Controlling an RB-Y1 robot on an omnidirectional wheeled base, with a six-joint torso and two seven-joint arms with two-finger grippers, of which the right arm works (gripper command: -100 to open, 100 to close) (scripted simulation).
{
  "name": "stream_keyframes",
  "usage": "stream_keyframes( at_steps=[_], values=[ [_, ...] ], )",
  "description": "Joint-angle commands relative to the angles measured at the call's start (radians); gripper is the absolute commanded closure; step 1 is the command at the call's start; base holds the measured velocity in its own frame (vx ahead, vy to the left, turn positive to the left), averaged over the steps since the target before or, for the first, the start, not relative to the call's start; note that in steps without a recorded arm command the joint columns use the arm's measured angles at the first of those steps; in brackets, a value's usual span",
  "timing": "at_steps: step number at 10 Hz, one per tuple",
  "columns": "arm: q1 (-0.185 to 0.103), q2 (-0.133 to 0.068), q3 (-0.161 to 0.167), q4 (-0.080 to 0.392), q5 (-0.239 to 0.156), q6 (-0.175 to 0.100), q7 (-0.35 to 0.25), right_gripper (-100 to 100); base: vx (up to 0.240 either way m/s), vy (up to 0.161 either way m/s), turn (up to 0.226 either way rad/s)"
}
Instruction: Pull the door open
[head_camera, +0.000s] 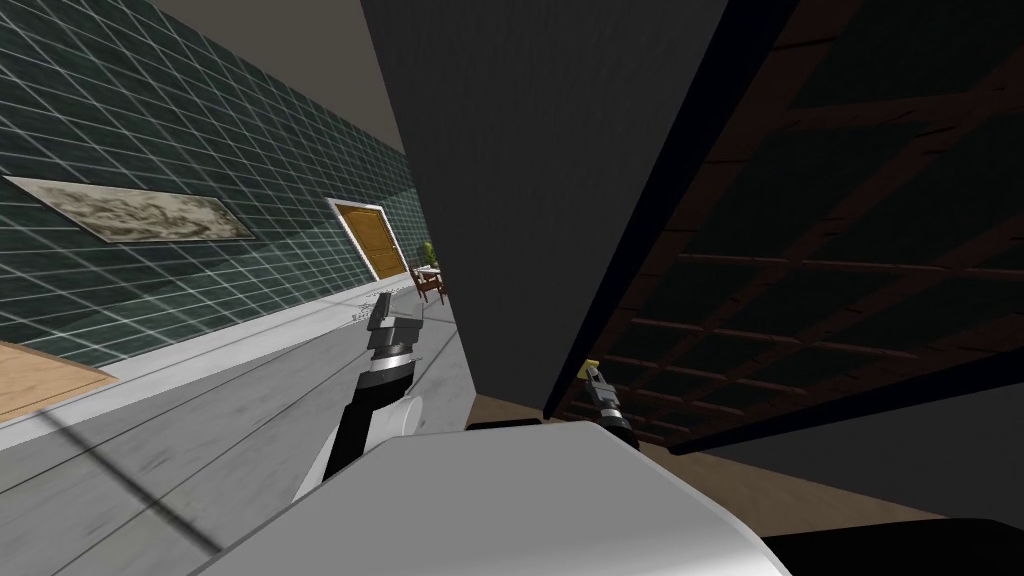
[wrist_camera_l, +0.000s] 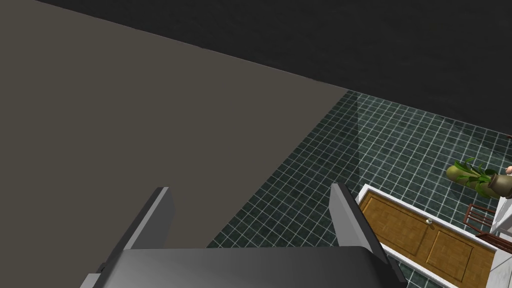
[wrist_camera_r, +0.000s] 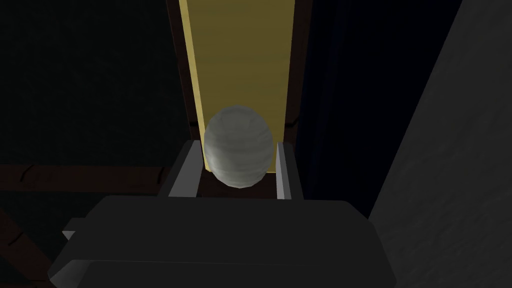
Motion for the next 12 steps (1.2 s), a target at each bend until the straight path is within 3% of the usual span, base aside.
stream_keyframes(
  at_steps=[1,3,12],
  values=[
    [-0.002,0.0,0.001,0.001,-0.005,0.001,-0.04,100,-0.022,-0.005,0.023],
    [-0.003,0.001,0.001,0.001,-0.008,0.001,-0.067,100,-0.027,-0.012,0.029],
    [-0.012,0.003,0.005,0.004,-0.038,0.005,-0.301,100,-0.029,-0.011,0.039]
  ],
)
